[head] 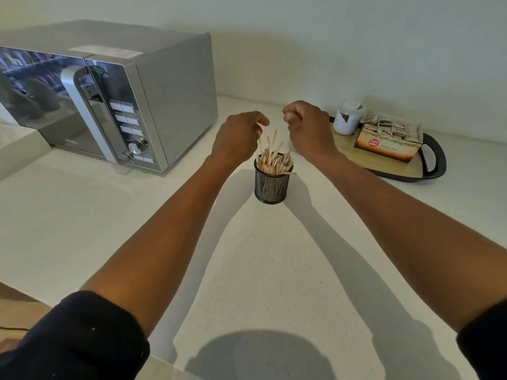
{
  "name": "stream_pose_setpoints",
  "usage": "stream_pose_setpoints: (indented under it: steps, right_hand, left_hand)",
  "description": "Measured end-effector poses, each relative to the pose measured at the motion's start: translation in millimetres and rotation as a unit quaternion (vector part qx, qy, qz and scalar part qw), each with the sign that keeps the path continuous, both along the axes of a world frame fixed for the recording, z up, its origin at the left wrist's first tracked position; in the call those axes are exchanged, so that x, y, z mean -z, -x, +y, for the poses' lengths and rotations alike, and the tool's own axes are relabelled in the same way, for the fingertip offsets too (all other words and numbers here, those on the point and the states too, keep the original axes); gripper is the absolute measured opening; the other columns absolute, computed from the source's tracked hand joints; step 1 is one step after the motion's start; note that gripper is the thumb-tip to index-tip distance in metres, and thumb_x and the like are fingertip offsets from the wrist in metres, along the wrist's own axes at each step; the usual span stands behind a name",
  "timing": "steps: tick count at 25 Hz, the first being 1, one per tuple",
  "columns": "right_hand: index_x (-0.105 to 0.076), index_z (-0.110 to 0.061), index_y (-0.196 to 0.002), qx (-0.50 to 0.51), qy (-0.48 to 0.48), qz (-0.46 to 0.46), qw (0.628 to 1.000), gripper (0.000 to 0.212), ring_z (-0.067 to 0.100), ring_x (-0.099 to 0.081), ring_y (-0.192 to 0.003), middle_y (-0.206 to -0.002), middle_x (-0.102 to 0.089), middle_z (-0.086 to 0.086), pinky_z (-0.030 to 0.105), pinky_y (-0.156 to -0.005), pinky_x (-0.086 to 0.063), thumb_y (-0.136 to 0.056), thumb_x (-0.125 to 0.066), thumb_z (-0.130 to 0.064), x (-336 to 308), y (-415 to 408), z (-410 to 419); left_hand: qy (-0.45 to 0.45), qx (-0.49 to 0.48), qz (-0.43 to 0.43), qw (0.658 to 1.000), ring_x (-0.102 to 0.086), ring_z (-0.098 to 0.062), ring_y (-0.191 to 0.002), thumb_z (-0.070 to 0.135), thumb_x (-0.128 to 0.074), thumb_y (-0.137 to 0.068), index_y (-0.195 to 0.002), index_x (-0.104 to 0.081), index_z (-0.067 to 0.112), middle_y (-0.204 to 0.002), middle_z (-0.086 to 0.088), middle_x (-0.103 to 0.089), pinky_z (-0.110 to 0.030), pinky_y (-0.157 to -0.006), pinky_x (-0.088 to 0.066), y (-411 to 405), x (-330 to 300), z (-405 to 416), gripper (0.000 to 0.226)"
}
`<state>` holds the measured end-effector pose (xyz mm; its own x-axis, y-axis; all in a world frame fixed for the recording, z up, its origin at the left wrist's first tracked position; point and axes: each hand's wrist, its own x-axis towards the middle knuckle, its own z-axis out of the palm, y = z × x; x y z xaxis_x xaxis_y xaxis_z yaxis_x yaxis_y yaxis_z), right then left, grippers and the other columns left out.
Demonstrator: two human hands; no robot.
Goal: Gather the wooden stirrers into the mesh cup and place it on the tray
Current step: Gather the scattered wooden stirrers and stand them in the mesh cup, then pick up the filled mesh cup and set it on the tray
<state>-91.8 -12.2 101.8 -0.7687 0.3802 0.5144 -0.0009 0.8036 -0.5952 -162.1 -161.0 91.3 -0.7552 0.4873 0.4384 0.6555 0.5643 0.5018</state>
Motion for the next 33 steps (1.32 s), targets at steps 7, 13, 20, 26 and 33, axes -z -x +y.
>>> stream_pose_setpoints:
  steps: [7, 13, 20, 26, 33]
  right_hand:
    - [-0.048, -0.006, -0.142, -0.104, -0.096, -0.108, 0.984, 0.041, 0.027, -0.056, -0.123, -0.136, -0.060, 0.014, 0.036, -0.103, -0.045, -0.103, -0.043, -0.016, 29, -11, -1]
    - [-0.046, -0.008, -0.136, -0.113, 0.149, -0.036, 0.982, 0.085, 0.017, -0.052, -0.118, -0.127, -0.054, 0.007, 0.036, -0.104, -0.039, -0.088, -0.028, -0.075, 45, -30, 10]
    - [-0.037, -0.015, -0.142, -0.157, 0.284, -0.095, 0.941, 0.105, 0.003, -0.053, -0.120, -0.138, -0.051, 0.000, 0.017, -0.096, -0.049, -0.068, -0.043, -0.089, 107, -55, -4]
    - [-0.038, -0.016, -0.146, -0.174, 0.309, -0.081, 0.931, 0.046, 0.013, -0.049, -0.130, -0.141, -0.049, 0.001, 0.020, -0.099, -0.047, -0.103, -0.045, -0.031, 124, -51, -6]
    - [-0.039, -0.017, -0.142, -0.141, 0.334, -0.108, 0.926, 0.074, 0.022, -0.051, -0.128, -0.138, -0.054, 0.003, 0.042, -0.104, -0.049, -0.081, -0.079, -0.019, 113, -52, 5]
  left_hand:
    - [0.078, 0.046, 0.062, 0.994, -0.053, -0.024, -0.124, -0.001, -0.054, -0.091, -0.141, -0.049, 0.020, -0.139, -0.005, -0.056, -0.037, -0.101, -0.045, -2, 18, 7, 0.054]
    - [-0.140, 0.053, 0.002, 0.989, -0.048, -0.021, -0.132, 0.035, -0.039, -0.103, -0.150, -0.032, 0.014, -0.153, -0.006, -0.039, -0.035, -0.105, -0.041, -17, 56, -16, 0.052]
    - [-0.056, 0.147, -0.248, 0.956, -0.039, -0.021, -0.138, 0.053, -0.069, -0.081, -0.149, -0.025, 0.028, -0.155, 0.000, -0.036, -0.032, -0.102, -0.039, -19, 117, -26, 0.085]
    - [-0.079, 0.136, -0.229, 0.961, -0.055, -0.020, -0.120, 0.042, -0.081, -0.073, -0.144, -0.033, 0.025, -0.140, 0.002, -0.052, -0.023, -0.090, -0.048, -11, 124, -7, 0.086]
    - [-0.090, 0.140, -0.189, 0.968, -0.056, 0.003, -0.094, 0.056, -0.079, -0.065, -0.136, -0.039, 0.033, -0.122, 0.017, -0.054, 0.003, -0.060, -0.040, -15, 115, 12, 0.085]
